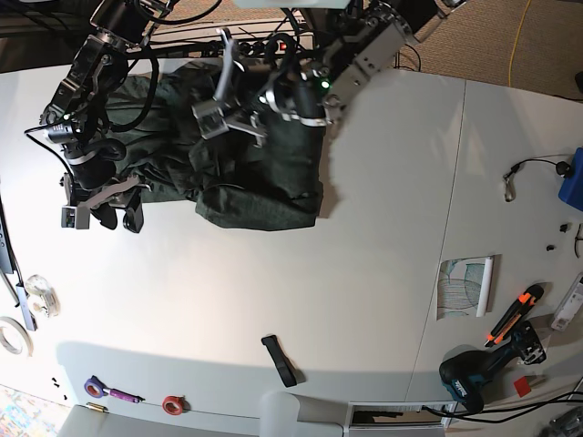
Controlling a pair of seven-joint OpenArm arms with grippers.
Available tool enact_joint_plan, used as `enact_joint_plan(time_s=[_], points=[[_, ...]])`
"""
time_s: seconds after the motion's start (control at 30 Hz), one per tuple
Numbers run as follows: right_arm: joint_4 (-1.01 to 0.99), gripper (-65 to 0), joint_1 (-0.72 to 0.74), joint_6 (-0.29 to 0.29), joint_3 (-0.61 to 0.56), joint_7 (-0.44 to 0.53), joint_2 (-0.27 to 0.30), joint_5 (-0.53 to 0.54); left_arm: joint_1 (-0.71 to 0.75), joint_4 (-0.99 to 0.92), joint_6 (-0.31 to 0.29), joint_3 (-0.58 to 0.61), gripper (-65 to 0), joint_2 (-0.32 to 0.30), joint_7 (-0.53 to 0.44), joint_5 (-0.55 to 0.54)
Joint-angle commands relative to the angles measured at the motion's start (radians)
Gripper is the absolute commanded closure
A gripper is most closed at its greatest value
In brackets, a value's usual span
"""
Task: Layout the t-shirt on the table in an organized manner, then fold the t-shirt properly
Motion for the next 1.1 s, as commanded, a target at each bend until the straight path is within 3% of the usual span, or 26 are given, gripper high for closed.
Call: enact_joint_plan(time_s=[0.0,0.17,0.2,0.3,0.37,0.53,0.6,0.8,0.93,1.07], points=[[0.018,-30.7,0.014,0.002,0.003,0.026,0.011,0.017,-0.011,0.018,-0.012,0.013,0.0,0.018,-0.026,-0.018],[0.018,-30.7,0.014,0.003,0.003,0.026,0.011,0.017,-0.011,0.018,-0.016,0.062,0.0,0.019,-0.026,0.036],[0.018,-30.7,0.014,0.002,0.003,0.026,0.011,0.017,-0.011,0.018,-0.016,0.061,-4.5,0.018,-0.026,0.049],[0.018,-30.7,0.014,0.002,0.003,0.026,0.011,0.017,-0.014,0.018,-0.002,0.06,-28.5,0.018,-0.026,0.061],[0.018,-30.7,0.014,0.003,0.003,0.026,0.012,0.017,-0.02,0.018,0.024,0.06,-34.1,0.018,-0.032,0.061],[0.018,-30.7,0.014,0.002,0.004,0.03,0.021,0.018,-0.048,0.041,0.037,0.06,-34.2,0.018,-0.091,0.061],[0.018,-30.7,0.017,-0.029,0.026,0.03,0.032,0.039,-0.062,0.074,0.038,0.06,-34.1,0.018,-0.089,0.066],[0.018,-31.3,0.022,-0.032,0.287,-0.06,0.09,0.216,-0.069,0.11,0.09,0.06,-34.1,0.0,-0.085,0.14],[0.014,-34.3,-0.002,-0.019,0.47,-0.16,0.165,0.309,-0.069,0.11,0.09,0.06,-34.1,-0.033,-0.086,0.14],[-0.082,-36.7,-0.051,-0.015,0.535,-0.213,0.266,0.393,-0.068,0.109,0.09,0.06,-34.1,-0.039,-0.085,0.141]])
